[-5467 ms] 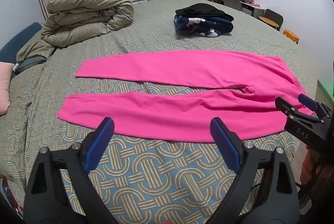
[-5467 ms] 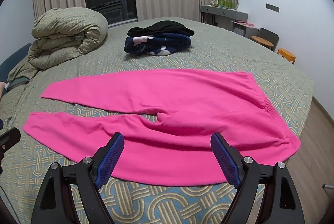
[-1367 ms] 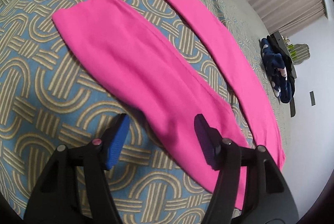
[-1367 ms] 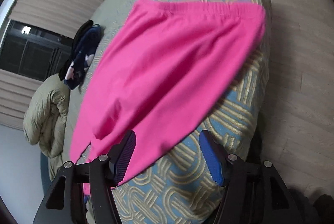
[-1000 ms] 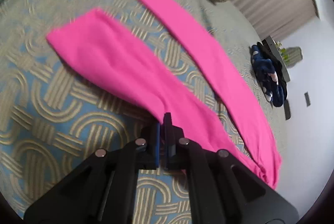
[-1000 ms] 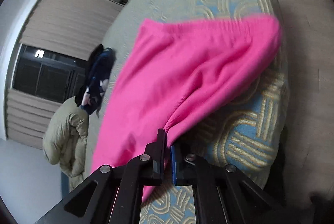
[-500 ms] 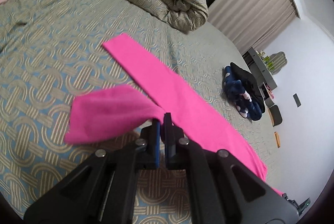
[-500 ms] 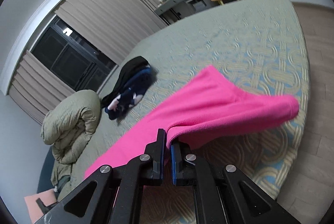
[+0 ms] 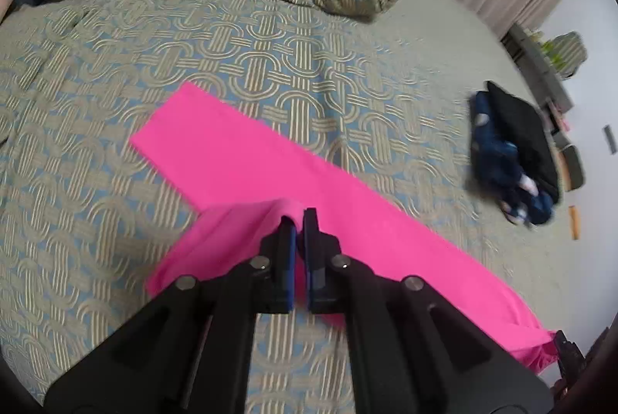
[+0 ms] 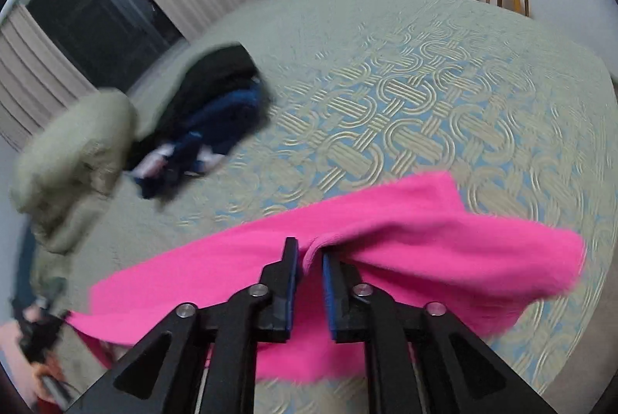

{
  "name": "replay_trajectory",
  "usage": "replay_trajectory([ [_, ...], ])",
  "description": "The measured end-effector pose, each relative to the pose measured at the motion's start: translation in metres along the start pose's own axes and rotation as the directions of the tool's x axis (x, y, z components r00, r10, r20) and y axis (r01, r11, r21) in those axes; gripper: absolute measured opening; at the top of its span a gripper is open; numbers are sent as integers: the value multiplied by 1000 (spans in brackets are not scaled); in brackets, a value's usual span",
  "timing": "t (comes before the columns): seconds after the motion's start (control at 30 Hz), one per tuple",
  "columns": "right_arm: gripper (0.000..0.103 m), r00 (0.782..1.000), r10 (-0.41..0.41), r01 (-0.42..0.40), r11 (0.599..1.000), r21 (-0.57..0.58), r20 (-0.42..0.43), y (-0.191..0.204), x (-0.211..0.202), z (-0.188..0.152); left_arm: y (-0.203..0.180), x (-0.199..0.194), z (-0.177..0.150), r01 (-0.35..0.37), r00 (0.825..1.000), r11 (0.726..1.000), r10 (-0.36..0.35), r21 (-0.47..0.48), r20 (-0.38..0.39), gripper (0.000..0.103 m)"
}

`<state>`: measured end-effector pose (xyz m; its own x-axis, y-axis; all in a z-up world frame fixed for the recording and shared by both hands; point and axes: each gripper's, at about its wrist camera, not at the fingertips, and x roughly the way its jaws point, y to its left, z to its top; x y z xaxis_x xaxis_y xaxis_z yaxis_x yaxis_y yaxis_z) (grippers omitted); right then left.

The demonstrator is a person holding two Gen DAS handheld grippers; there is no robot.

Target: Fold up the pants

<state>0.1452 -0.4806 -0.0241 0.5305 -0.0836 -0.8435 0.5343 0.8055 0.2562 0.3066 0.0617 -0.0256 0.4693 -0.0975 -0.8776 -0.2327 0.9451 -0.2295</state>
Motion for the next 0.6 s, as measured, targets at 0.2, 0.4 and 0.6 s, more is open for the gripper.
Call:
replay_trajectory([
  [0.2,16,991,-107,107,994,-6,-79,-8,61,34,-42,66,30,-85,991,993,93,81,-94,5],
  [0.4,24,988,-140,134,987,-88,-64,-45,47,20,-51,82,33,-154,980,972,173,176,-101,9],
  [0.6,34,986,-153,151,988,-35,-61,-102,20,14,-47,70,47,-203,975,958,217,201,-50,18],
])
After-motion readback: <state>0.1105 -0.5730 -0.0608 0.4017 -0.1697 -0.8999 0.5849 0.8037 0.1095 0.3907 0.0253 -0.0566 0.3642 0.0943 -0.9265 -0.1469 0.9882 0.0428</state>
